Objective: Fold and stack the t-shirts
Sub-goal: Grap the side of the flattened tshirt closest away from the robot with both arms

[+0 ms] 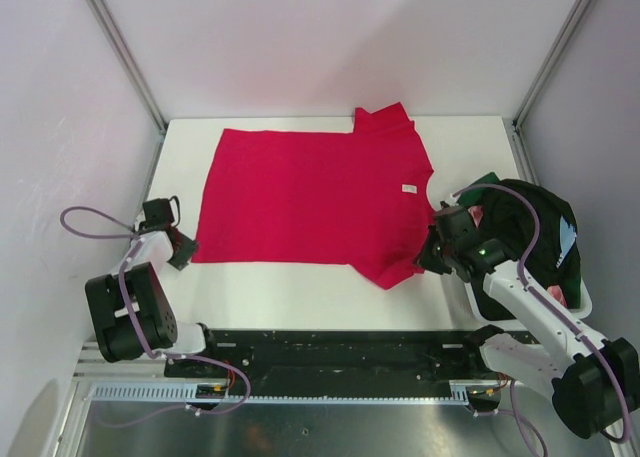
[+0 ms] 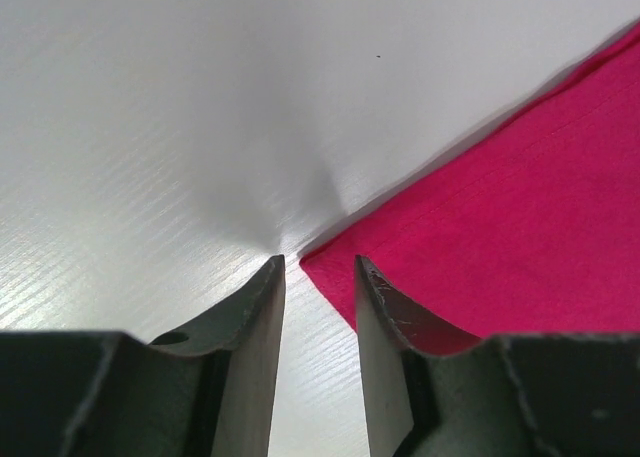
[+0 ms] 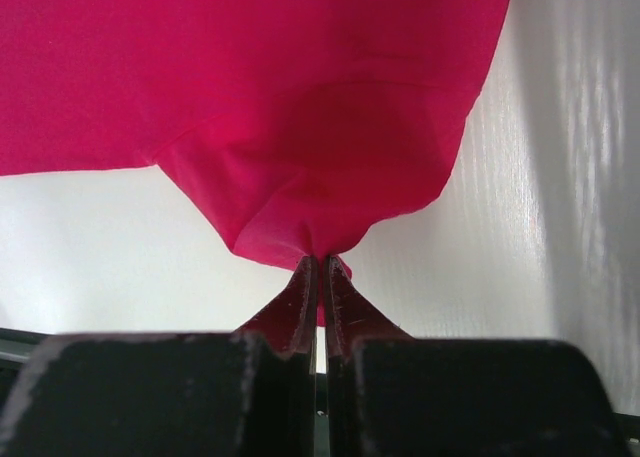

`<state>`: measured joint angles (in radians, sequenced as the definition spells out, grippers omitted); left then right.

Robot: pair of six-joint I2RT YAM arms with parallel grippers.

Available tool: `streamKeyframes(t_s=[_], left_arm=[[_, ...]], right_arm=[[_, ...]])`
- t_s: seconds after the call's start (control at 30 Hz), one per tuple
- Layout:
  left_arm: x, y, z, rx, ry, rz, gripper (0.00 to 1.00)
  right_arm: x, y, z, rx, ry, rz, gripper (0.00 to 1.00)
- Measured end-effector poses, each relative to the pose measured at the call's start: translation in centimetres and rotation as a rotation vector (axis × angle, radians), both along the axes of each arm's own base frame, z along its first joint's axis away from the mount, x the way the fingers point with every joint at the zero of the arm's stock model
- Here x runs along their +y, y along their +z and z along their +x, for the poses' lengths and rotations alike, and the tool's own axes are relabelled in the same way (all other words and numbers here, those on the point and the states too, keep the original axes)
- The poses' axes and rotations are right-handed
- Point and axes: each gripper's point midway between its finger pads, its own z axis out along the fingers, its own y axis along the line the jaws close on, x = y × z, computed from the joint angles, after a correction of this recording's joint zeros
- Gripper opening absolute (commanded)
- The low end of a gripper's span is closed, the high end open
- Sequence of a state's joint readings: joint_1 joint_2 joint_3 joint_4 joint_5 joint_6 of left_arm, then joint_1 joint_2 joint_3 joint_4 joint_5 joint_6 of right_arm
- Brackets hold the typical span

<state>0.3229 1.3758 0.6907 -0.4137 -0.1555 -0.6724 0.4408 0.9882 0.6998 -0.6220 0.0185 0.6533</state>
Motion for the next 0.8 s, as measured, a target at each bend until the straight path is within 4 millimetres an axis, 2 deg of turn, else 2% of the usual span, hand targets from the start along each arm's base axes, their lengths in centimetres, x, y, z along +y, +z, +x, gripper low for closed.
streamKeyframes(t_s=[0.63,0.8], left_arm=[[-0.01,-0.83,0.51,0.020,-0.005,-0.016,0.32],[0.05,-0.88,0.82,0.018,-0.006,-0.017,0.23]], right_arm=[[-0.37,0.25,-0.04,-0.007,-0.010,0.001,0.00],[-0.42,0.44,-0.13,-0.012,-0.010,0.003,0.00]])
